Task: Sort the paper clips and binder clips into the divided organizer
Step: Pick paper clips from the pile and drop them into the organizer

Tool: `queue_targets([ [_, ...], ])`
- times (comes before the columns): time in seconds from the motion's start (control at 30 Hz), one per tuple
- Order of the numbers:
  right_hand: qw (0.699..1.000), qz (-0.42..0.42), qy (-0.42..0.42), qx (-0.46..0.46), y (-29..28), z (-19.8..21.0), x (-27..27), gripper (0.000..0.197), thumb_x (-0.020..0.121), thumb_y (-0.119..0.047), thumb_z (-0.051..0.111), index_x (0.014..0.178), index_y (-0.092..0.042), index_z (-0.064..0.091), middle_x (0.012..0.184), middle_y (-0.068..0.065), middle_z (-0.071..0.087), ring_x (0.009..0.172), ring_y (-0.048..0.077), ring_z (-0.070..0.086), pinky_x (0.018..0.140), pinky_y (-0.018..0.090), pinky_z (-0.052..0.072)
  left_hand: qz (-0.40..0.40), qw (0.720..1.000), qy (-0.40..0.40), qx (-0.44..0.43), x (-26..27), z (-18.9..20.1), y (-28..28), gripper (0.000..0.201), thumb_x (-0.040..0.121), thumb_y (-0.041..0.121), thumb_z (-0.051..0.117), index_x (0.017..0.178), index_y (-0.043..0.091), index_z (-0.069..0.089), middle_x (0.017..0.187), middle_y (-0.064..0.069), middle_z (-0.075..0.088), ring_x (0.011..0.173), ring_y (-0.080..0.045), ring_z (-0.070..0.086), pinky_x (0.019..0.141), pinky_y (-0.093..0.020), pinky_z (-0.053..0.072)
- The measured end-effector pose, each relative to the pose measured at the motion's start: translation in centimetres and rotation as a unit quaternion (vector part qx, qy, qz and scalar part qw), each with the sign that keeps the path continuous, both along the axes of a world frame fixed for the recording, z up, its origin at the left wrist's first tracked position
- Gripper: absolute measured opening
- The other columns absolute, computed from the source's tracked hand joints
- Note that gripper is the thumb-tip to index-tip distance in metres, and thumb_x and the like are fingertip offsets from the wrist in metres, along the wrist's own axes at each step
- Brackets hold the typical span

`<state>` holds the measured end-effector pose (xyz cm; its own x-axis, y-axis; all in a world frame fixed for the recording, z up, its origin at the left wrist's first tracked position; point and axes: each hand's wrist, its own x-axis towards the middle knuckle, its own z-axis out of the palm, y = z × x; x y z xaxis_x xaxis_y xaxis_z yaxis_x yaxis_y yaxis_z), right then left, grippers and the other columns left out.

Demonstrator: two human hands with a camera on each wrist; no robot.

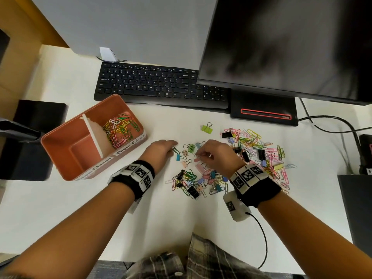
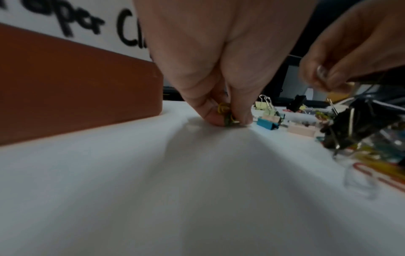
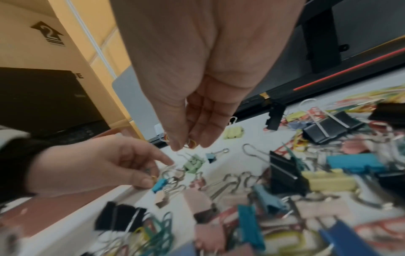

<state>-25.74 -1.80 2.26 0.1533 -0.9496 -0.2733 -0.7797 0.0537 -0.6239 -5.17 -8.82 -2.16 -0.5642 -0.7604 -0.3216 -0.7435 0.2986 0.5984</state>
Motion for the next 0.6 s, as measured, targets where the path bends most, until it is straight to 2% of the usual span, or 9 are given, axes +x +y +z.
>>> queue_targets([
  [0.07,0.999,0.026,-0.01,0.027,0.6,0.2,1.0,0.013,0.087,-0.013,0.061,0.098,-0.011,0.069,0.091,-0.002,0.059,0.076,0.009,0.053,0.07,0.016,0.041,-0.017,1.0,-0.022,0.002,-0.4,-0.1,-0.5,0.032,0.09,0.007,0.052,0.121,0.01,0.057,0.105,-0.014,0.063,0.1,-0.03,0.057,0.09,-0.031,0.041],
  [0.1,0.998,0.04,-0.01,0.047,1.0,0.2,1.5,0.014,0.087,-0.013,0.061,0.099,-0.011,0.068,0.093,-0.001,0.06,0.077,0.009,0.052,0.072,0.016,0.04,-0.018,1.0,-0.025,-0.001,-0.5,-0.1,-0.6,0.028,0.089,0.008,0.053,0.116,0.009,0.06,0.104,-0.015,0.063,0.099,-0.031,0.057,0.088,-0.031,0.042],
  [0.2,0.993,0.063,-0.026,0.095,2.1,-0.1,3.0,0.011,0.087,-0.011,0.06,0.093,-0.008,0.068,0.101,0.006,0.06,0.079,0.016,0.058,0.076,0.021,0.043,0.001,1.0,-0.013,-0.007,-0.6,-0.2,-0.6,0.014,0.087,0.007,0.057,0.098,0.008,0.066,0.098,-0.013,0.059,0.091,-0.029,0.057,0.081,-0.027,0.041],
  [0.27,0.992,0.066,0.001,0.112,2.5,-0.5,4.1,0.012,0.087,-0.008,0.057,0.09,-0.002,0.067,0.105,0.009,0.056,0.081,0.022,0.06,0.079,0.024,0.045,0.013,1.0,-0.004,-0.015,-0.5,-0.4,-0.4,0.011,0.086,0.006,0.059,0.093,0.007,0.066,0.099,-0.012,0.055,0.088,-0.025,0.055,0.08,-0.025,0.041],
  [0.37,0.99,0.044,0.05,0.123,2.9,-1.6,5.0,0.013,0.086,-0.003,0.055,0.095,0.0,0.062,0.113,0.011,0.053,0.087,0.025,0.061,0.078,0.024,0.045,0.005,1.0,-0.005,-0.028,-0.5,-0.5,-0.3,0.009,0.085,0.004,0.058,0.091,0.006,0.066,0.098,-0.012,0.055,0.087,-0.026,0.055,0.08,-0.029,0.045],
  [0.43,0.989,0.042,0.071,0.119,2.8,-2.2,5.1,0.014,0.086,-0.001,0.051,0.094,-0.001,0.062,0.112,0.012,0.053,0.09,0.026,0.06,0.076,0.024,0.043,-0.007,0.999,-0.002,-0.04,-0.5,-0.4,-0.2,0.009,0.085,0.002,0.057,0.088,0.005,0.064,0.093,-0.013,0.057,0.084,-0.028,0.056,0.076,-0.032,0.047],
  [0.53,0.99,0.025,0.069,0.118,2.3,-2.5,4.9,0.013,0.086,-0.003,0.051,0.092,-0.004,0.063,0.107,0.014,0.06,0.094,0.027,0.059,0.086,0.033,0.048,-0.008,0.999,0.001,-0.053,-0.4,-0.4,0.1,0.009,0.085,0.001,0.054,0.089,0.006,0.061,0.087,-0.012,0.059,0.081,-0.029,0.056,0.073,-0.033,0.046],
  [0.6,0.992,-0.003,0.066,0.106,2.2,-2.5,4.7,0.013,0.086,-0.007,0.056,0.099,-0.01,0.06,0.105,0.011,0.06,0.097,0.026,0.057,0.085,0.035,0.049,0.003,0.999,-0.01,-0.048,-0.4,-0.5,0.3,0.011,0.088,0.003,0.052,0.094,0.007,0.059,0.09,-0.013,0.061,0.083,-0.029,0.056,0.073,-0.031,0.043],
])
